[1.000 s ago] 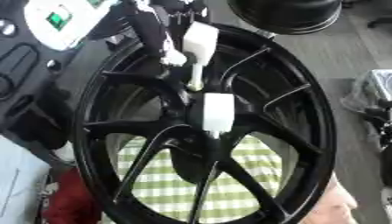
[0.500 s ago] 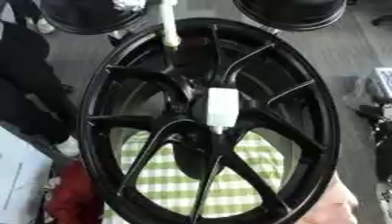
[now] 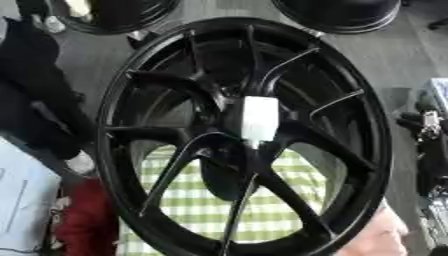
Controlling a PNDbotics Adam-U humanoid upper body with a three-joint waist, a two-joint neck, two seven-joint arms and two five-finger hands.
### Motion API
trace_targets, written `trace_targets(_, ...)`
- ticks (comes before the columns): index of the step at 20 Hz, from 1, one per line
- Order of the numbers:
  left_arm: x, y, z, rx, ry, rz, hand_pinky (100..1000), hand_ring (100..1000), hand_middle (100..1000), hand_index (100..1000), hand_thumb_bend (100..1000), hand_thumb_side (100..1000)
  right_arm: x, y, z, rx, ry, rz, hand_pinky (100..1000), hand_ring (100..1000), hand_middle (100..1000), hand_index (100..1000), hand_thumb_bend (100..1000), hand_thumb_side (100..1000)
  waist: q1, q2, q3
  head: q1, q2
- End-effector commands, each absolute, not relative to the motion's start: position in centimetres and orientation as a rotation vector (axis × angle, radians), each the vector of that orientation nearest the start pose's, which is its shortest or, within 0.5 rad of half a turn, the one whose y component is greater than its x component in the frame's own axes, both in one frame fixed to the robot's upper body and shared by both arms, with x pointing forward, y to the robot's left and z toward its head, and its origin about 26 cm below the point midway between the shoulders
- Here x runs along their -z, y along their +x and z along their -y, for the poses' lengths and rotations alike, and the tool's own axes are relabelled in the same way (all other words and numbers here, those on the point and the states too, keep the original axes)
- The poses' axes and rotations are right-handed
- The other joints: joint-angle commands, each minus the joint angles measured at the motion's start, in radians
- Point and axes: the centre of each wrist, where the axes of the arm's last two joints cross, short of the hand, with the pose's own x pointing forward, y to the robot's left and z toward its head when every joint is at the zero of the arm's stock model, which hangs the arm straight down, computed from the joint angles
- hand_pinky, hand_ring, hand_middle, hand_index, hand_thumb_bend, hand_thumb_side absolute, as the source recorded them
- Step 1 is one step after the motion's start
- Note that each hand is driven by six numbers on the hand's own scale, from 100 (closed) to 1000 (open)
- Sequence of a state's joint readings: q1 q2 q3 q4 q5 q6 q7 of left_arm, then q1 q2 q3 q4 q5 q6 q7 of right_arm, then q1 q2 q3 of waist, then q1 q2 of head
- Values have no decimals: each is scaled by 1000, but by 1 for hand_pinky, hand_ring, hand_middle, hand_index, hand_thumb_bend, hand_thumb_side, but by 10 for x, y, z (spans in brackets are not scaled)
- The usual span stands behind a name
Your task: Pull the pin out of the wheel hub.
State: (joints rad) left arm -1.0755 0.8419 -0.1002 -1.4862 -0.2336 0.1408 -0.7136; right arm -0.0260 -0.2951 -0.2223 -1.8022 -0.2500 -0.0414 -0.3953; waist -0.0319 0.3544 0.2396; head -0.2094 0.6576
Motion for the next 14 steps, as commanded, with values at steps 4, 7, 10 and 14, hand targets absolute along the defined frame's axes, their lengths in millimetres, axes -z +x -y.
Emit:
trace_targets(4, -438, 339, -396, 1035, 881, 1704, 550, 574, 476, 409, 100, 174, -105, 270, 360, 465, -476, 1932, 1000, 761, 646, 812, 100, 710, -4, -14, 11, -15, -17)
trace_targets(7, -414, 345, -422, 921, 864, 1652, 629, 658, 578, 582, 100, 142, -105, 270, 360, 475, -480, 1931, 1000, 760, 646, 813, 100, 711, -6, -10, 20, -21, -22)
trace_targets(10, -380, 353, -446, 816, 851, 1559, 749, 820, 809, 880, 247, 489, -106, 271, 360, 478, -483, 1933, 1000, 760, 645, 813, 100, 711, -5, -9, 25, -20, -24)
trace_targets(14, -340, 353, -472, 721, 902, 1410, 795, 849, 845, 942, 521, 779, -106, 272, 360, 477, -478, 1932, 1000, 760, 645, 813, 100, 713, -5, -7, 23, -9, -31)
